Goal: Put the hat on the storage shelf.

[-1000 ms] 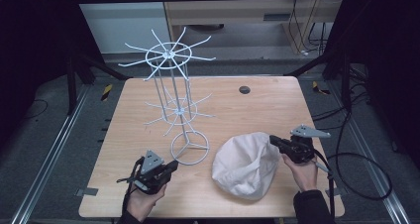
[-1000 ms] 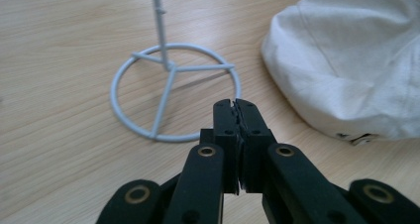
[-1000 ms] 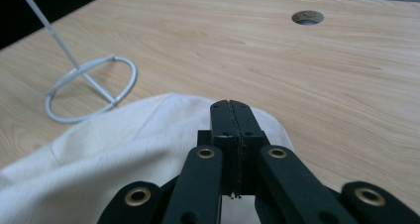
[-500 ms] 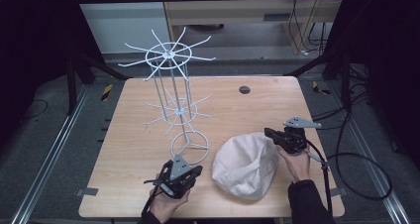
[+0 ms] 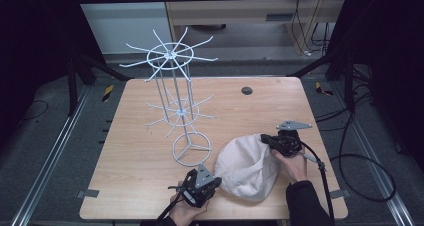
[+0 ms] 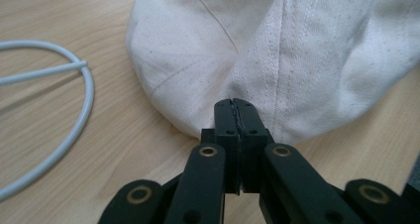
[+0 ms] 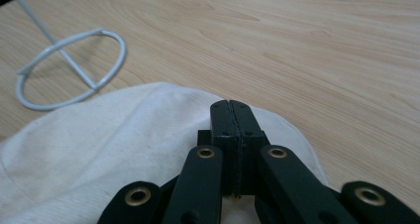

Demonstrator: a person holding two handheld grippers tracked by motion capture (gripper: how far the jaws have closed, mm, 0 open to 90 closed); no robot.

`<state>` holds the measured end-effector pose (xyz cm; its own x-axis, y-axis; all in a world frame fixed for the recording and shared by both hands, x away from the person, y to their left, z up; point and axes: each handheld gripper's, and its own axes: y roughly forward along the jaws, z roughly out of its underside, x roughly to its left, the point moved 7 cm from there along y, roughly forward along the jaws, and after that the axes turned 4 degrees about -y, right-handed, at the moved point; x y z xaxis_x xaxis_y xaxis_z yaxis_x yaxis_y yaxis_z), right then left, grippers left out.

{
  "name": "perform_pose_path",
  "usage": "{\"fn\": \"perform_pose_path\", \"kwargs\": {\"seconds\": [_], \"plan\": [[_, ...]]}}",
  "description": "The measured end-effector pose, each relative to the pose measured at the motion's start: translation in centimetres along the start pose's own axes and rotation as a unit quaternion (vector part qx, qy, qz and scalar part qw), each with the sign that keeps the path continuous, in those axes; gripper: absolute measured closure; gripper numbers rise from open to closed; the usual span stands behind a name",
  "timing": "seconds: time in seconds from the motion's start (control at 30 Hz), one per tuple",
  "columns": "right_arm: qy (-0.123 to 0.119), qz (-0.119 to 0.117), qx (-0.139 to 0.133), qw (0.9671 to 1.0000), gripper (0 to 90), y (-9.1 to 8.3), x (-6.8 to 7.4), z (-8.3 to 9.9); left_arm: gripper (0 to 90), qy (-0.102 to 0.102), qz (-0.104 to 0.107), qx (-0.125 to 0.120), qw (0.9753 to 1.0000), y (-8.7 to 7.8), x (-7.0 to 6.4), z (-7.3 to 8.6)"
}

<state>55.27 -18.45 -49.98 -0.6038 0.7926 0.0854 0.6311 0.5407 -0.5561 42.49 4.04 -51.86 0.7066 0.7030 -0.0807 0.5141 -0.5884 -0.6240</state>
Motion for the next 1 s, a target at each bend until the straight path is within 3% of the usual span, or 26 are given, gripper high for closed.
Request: {"fn": "perform_pose_path", "kwargs": {"seconds": [0.2, 0.5, 0.67, 0.83, 1.0], "plan": [[-0.004, 0.018, 0.011, 0.9998, 90.0, -0.5, -0.6, 0.6, 89.6, 0.005, -0.015, -0.008, 0.9998, 1.1, 0.4, -0.6], [0.006, 0.052, 0.021, 0.9984, 90.0, -1.8, -1.5, 1.2, 89.7, -0.024, -0.023, -0.019, 0.9993, 2.7, 1.8, -1.9], [0.021, 0.057, 0.015, 0.9981, 90.0, -2.6, -2.1, 1.8, 89.8, -0.035, -0.029, -0.024, 0.9987, 3.6, 2.8, -2.7], [0.008, 0.063, 0.017, 0.9978, 90.0, -3.4, -2.1, 2.2, 89.8, -0.055, -0.027, -0.037, 0.9974, 4.5, 3.5, -3.4], [0.013, 0.065, 0.014, 0.9977, 90.0, -4.2, -2.0, 2.7, 89.8, -0.057, -0.036, -0.041, 0.9969, 5.1, 4.0, -3.8]]}}
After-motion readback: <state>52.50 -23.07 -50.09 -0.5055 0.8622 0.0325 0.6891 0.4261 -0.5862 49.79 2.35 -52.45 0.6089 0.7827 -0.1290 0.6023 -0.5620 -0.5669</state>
